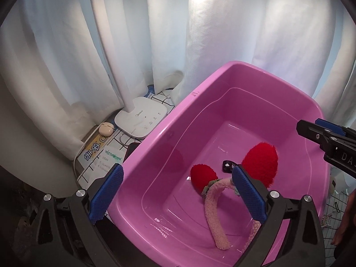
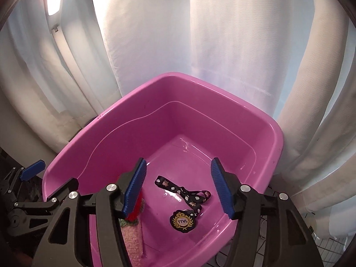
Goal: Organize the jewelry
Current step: 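Withdraw both tools from the tub back over the table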
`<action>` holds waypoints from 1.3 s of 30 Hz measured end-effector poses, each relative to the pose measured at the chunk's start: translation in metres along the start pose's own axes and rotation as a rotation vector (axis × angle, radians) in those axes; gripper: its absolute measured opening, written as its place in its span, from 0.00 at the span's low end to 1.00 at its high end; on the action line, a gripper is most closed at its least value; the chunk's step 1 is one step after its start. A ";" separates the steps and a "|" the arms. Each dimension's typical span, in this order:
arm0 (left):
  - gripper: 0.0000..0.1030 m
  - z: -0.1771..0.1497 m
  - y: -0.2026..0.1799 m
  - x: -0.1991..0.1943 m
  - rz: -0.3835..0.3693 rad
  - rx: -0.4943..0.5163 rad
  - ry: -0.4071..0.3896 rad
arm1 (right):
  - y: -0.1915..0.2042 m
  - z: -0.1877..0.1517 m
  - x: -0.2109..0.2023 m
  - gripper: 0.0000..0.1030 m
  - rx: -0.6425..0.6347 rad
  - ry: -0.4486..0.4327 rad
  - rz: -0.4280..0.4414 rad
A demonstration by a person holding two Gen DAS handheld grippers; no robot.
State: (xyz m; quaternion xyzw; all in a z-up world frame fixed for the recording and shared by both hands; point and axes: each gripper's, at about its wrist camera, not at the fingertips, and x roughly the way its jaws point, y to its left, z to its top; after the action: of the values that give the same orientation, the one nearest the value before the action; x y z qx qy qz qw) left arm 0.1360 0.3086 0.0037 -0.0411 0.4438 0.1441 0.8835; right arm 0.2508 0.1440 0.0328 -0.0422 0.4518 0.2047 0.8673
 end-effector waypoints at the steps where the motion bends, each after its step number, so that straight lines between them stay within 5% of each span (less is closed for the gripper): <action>1: 0.93 -0.001 -0.001 -0.001 0.002 0.003 0.000 | 0.000 -0.001 -0.002 0.56 0.001 -0.004 -0.001; 12: 0.93 -0.019 -0.022 -0.035 -0.009 0.018 -0.069 | -0.020 -0.040 -0.055 0.56 0.067 -0.091 -0.009; 18: 0.94 -0.034 -0.049 -0.058 -0.154 0.025 -0.098 | -0.064 -0.092 -0.095 0.56 0.168 -0.136 -0.026; 28: 0.94 -0.076 -0.138 -0.092 -0.271 0.167 -0.139 | -0.173 -0.221 -0.169 0.58 0.323 -0.110 -0.279; 39: 0.94 -0.155 -0.249 -0.072 -0.460 0.340 0.041 | -0.267 -0.344 -0.217 0.65 0.556 -0.062 -0.419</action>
State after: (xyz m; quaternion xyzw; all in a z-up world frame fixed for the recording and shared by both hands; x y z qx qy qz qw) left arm 0.0483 0.0238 -0.0462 0.0053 0.4583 -0.1374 0.8781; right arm -0.0177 -0.2572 -0.0257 0.1100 0.4453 -0.1076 0.8820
